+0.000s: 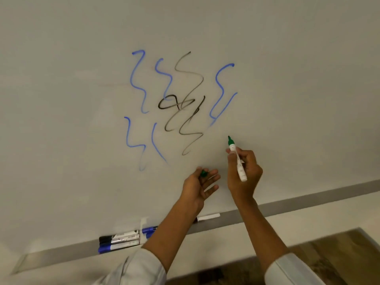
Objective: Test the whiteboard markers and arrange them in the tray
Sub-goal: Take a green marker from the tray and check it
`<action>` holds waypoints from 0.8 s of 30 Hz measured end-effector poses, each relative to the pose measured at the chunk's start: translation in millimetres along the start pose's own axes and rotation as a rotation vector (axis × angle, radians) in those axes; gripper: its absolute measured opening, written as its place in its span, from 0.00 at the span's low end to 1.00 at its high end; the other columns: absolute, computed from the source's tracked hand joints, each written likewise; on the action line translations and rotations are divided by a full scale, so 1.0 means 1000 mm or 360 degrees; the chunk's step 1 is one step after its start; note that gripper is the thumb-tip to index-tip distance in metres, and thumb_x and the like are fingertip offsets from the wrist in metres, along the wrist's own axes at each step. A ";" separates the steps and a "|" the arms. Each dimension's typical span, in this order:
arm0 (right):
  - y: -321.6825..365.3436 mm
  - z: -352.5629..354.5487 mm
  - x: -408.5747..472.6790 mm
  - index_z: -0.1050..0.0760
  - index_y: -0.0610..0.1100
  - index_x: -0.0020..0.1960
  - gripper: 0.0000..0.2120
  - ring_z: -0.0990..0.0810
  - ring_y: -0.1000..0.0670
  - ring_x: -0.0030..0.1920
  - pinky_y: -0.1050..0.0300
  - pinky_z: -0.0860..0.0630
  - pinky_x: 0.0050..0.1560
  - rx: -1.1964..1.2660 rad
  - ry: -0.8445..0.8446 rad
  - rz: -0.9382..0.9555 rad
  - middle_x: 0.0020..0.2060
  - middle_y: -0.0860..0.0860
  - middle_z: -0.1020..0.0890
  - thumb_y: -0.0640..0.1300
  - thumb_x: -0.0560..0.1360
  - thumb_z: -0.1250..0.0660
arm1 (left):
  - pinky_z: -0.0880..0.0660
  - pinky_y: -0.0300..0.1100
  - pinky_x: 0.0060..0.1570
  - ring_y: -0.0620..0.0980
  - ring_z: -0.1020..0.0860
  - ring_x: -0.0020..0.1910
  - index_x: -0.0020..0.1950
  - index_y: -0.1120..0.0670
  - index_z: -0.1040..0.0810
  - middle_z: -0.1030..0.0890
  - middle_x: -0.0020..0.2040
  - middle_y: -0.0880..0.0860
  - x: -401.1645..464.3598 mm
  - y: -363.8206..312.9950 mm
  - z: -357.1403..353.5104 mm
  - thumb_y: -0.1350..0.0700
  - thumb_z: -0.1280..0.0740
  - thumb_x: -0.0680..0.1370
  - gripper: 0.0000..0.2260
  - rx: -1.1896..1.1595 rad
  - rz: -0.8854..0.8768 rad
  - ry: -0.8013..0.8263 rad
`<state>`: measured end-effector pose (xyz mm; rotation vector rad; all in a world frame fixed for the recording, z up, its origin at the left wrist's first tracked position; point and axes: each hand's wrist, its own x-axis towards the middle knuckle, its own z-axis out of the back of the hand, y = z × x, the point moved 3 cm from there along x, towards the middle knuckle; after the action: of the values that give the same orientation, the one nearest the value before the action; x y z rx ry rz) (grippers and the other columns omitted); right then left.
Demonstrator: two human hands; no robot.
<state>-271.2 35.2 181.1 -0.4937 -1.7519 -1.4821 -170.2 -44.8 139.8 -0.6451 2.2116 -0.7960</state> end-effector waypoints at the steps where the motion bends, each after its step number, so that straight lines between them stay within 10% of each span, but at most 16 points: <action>1: -0.006 -0.005 -0.011 0.21 0.39 0.48 0.07 0.18 0.52 0.34 0.57 0.21 0.33 -0.0125 0.0089 0.0146 0.37 0.47 0.16 0.43 0.78 0.32 | 0.21 0.45 0.40 0.50 0.15 0.41 0.43 0.54 0.24 0.14 0.41 0.54 0.001 -0.001 0.003 0.50 0.42 0.83 0.13 -0.0001 0.0001 -0.0004; 6: -0.047 0.015 -0.035 0.21 0.38 0.46 0.05 0.19 0.49 0.32 0.51 0.21 0.30 -0.0227 -0.0067 -0.0071 0.36 0.44 0.16 0.41 0.77 0.31 | 0.24 0.44 0.42 0.48 0.16 0.46 0.42 0.52 0.25 0.14 0.43 0.53 0.005 -0.003 0.018 0.49 0.43 0.83 0.14 0.0056 -0.0013 0.0000; 9: -0.060 0.015 -0.057 0.21 0.42 0.43 0.07 0.23 0.51 0.29 0.57 0.25 0.27 -0.0490 0.0588 0.0224 0.32 0.49 0.18 0.46 0.76 0.31 | 0.23 0.45 0.45 0.49 0.16 0.48 0.43 0.53 0.24 0.14 0.46 0.54 0.008 0.002 0.019 0.49 0.43 0.83 0.13 0.0050 -0.0034 0.0008; 13: -0.066 0.036 -0.058 0.22 0.47 0.44 0.11 0.17 0.48 0.33 0.48 0.19 0.32 -0.0058 0.0287 -0.0467 0.34 0.49 0.16 0.55 0.76 0.33 | 0.23 0.45 0.47 0.50 0.17 0.51 0.43 0.53 0.24 0.14 0.48 0.55 0.014 0.018 0.019 0.50 0.43 0.83 0.13 -0.0027 -0.0075 -0.0021; 24: -0.037 0.045 -0.099 0.20 0.42 0.39 0.06 0.16 0.46 0.34 0.51 0.19 0.33 0.0354 0.0451 -0.1009 0.32 0.47 0.16 0.44 0.71 0.32 | 0.22 0.51 0.52 0.57 0.15 0.48 0.45 0.59 0.25 0.15 0.49 0.62 0.022 0.074 0.021 0.55 0.46 0.83 0.15 -0.0531 0.0155 0.0158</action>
<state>-249.9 86.8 80.8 0.4117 -1.8946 -1.6371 -184.6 -15.3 67.3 -0.6606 2.4719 -0.4197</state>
